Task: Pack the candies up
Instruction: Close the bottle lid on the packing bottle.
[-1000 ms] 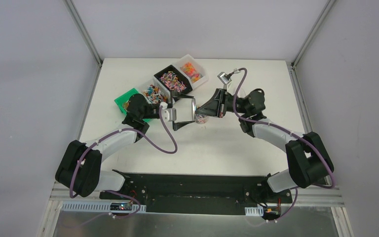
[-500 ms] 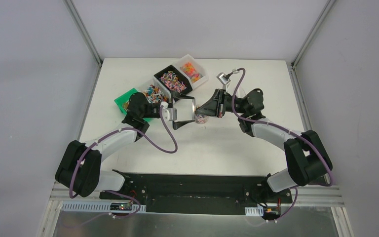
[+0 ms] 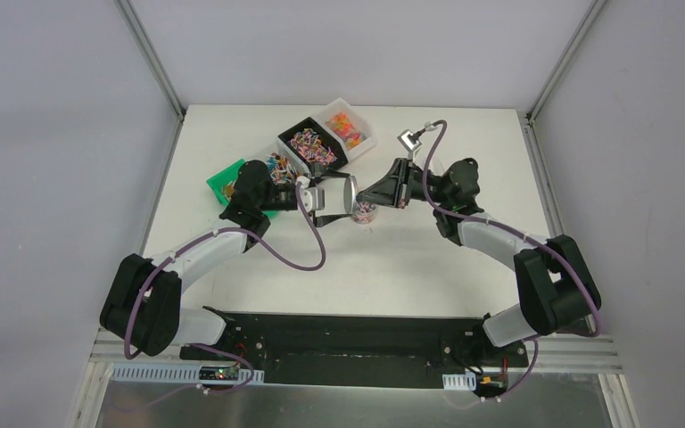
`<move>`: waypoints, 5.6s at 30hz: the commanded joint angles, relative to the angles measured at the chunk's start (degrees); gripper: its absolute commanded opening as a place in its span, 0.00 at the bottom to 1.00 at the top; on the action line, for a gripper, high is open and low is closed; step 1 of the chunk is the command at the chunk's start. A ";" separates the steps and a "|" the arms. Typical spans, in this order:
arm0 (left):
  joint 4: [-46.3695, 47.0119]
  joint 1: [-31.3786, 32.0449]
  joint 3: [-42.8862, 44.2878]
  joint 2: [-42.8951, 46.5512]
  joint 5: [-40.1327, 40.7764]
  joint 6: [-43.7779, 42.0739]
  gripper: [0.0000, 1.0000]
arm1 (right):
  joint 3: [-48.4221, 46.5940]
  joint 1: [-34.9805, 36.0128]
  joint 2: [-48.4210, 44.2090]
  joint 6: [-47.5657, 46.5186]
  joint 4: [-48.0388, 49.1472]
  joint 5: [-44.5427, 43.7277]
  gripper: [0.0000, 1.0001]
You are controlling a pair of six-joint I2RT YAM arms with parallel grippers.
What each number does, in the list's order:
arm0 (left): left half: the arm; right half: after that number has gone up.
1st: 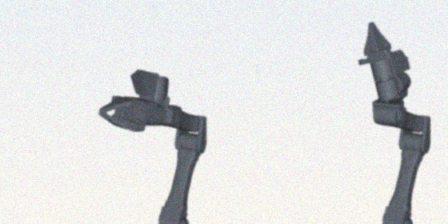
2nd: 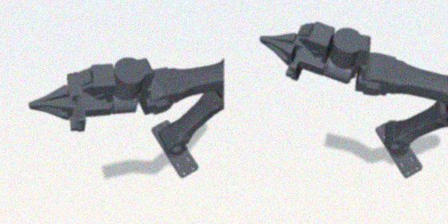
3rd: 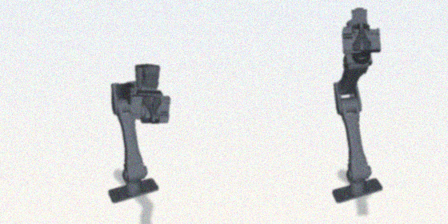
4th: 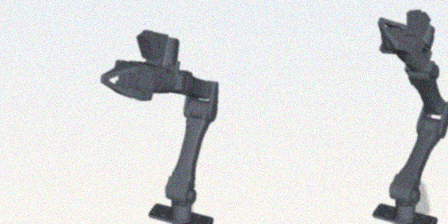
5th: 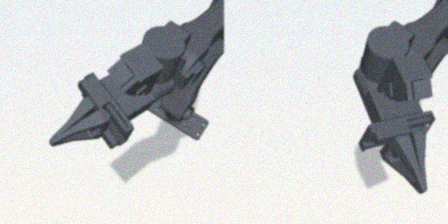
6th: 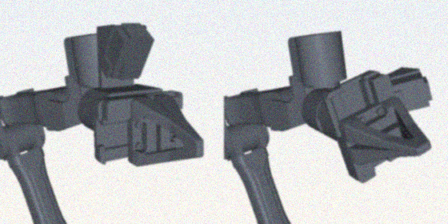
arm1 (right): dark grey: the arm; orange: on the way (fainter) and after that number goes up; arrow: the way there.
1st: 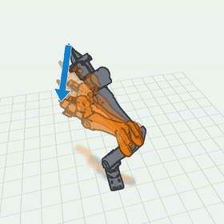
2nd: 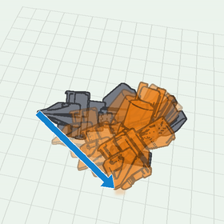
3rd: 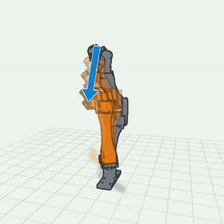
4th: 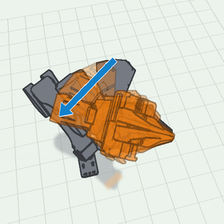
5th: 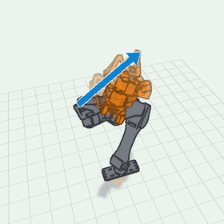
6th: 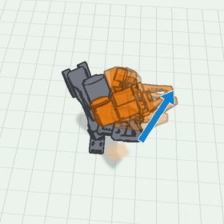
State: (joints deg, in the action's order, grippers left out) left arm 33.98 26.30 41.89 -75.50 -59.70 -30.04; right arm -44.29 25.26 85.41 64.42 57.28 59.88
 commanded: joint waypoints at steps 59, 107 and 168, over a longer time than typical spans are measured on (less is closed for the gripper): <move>-82.49 16.00 64.84 -43.10 54.25 -3.27 0.70 | -0.23 -23.88 -32.92 -34.61 -57.01 -29.71 1.00; -63.24 8.10 59.12 -28.36 52.58 20.20 0.99 | -0.22 -24.74 -36.06 -28.86 -56.25 -25.04 0.95; -50.09 0.79 33.42 -38.97 33.94 49.71 0.32 | -7.89 -4.95 17.98 -29.67 -47.47 -31.95 0.23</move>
State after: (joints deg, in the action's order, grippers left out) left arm -14.59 25.71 80.01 -113.95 -31.59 18.92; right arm -54.08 20.16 101.86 36.93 9.30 30.63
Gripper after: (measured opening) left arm 0.334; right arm 0.292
